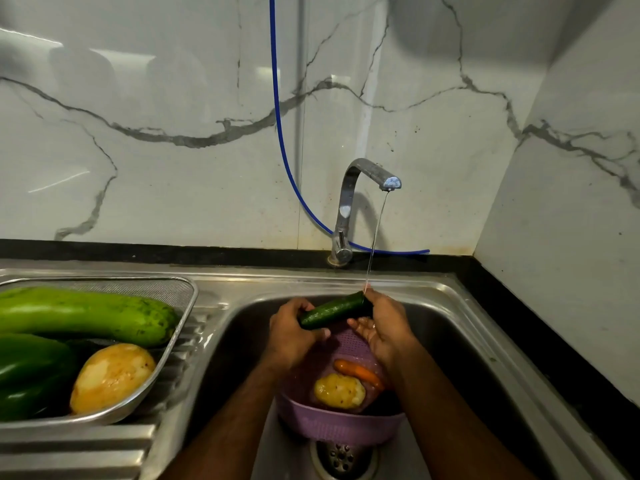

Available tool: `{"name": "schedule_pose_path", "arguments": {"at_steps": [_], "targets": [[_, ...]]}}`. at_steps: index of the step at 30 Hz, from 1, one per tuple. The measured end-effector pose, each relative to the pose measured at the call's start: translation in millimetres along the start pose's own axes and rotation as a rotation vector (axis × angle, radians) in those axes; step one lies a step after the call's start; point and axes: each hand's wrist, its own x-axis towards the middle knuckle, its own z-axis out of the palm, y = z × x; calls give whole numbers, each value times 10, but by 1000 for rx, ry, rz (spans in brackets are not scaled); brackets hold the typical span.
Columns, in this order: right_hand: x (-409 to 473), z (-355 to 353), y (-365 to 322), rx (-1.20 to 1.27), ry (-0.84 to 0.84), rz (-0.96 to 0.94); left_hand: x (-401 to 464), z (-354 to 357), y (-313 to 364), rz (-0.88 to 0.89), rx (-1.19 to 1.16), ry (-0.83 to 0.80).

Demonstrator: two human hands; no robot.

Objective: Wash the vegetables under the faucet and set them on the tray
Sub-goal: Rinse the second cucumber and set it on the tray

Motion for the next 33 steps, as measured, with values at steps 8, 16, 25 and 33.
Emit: {"name": "schedule_pose_path", "arguments": {"at_steps": [8,16,25,33], "targets": [[61,-204,-141,199,112,-15,-36,132,-7,20,-153,-155],[135,-397,-266,219,178,-112,-127,422,160,-199,-657,-276],[102,-555,-359,314,107,-109,-153,461,344,-184,-733,-262],[-38,-442,-254,112,32,-52,-162,346,307,-257,-509,-158]]}}
